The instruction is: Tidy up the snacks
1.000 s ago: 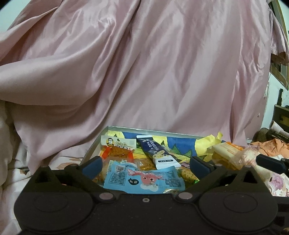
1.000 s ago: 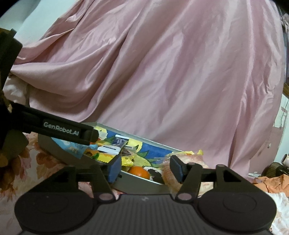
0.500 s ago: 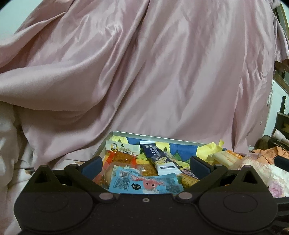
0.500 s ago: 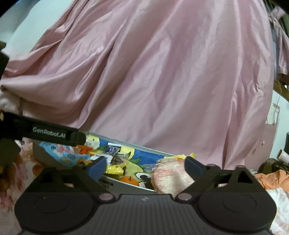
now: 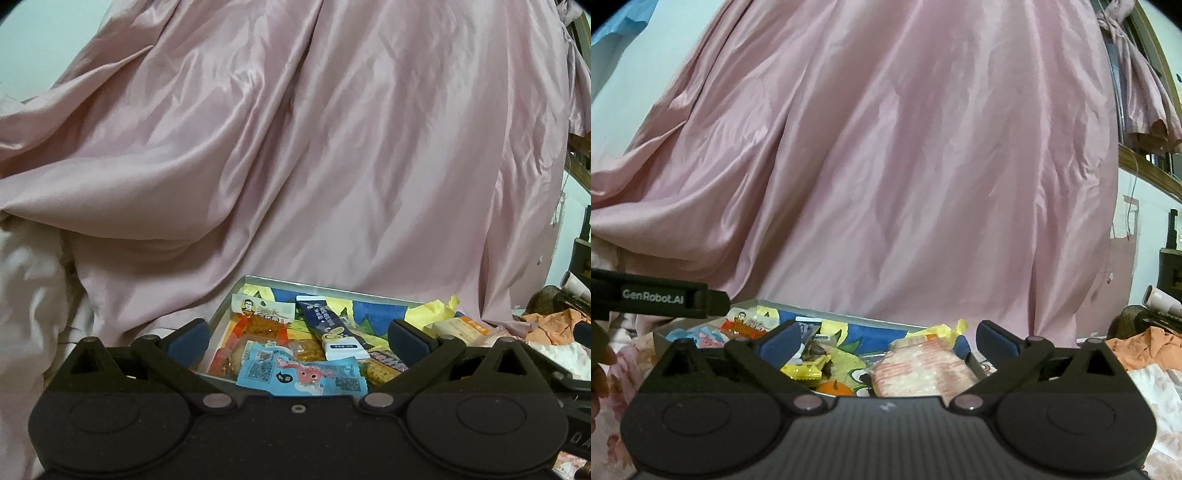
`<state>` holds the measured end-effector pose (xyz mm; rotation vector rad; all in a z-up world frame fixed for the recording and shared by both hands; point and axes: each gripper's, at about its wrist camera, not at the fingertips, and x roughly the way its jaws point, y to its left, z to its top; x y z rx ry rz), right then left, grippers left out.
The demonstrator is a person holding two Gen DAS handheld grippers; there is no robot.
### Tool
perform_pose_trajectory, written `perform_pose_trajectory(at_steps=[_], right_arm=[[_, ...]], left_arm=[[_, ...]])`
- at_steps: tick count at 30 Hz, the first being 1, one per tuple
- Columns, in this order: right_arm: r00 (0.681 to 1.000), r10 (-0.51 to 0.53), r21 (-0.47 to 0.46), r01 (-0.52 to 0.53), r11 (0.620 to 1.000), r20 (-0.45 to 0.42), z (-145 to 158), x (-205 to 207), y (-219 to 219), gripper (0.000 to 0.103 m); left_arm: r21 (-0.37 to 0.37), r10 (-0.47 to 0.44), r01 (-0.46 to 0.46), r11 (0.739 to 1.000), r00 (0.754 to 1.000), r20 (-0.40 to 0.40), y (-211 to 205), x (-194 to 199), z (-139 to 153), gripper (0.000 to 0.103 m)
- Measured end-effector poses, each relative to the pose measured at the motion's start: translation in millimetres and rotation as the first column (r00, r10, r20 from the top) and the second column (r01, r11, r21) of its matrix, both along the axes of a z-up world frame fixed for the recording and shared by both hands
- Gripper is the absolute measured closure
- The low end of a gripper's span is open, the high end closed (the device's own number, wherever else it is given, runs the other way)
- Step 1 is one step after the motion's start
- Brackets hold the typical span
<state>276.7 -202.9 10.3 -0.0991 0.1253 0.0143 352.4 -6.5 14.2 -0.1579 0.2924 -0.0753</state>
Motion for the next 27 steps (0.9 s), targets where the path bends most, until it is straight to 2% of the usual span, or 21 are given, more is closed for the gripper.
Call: perform_pose_trajectory(at_steps=[12, 27], right_arm=[[0.999, -0.011, 0.046, 0.009, 0.999, 0.030, 14.8, -23.4, -11.4, 0.000], [1.000, -0.012, 0.103, 0.010, 0.995, 0.024, 27.6, -56.6, -24.8, 0.000]], left_arm=[[-0.001, 0.024, -0.024, 1.000, 1.000, -0.015, -1.7, -32.7, 13.3, 0.001], [0.021, 0.014, -0.014, 1.000, 1.000, -0.022, -11.6, -85.6, 22.9, 0.001]])
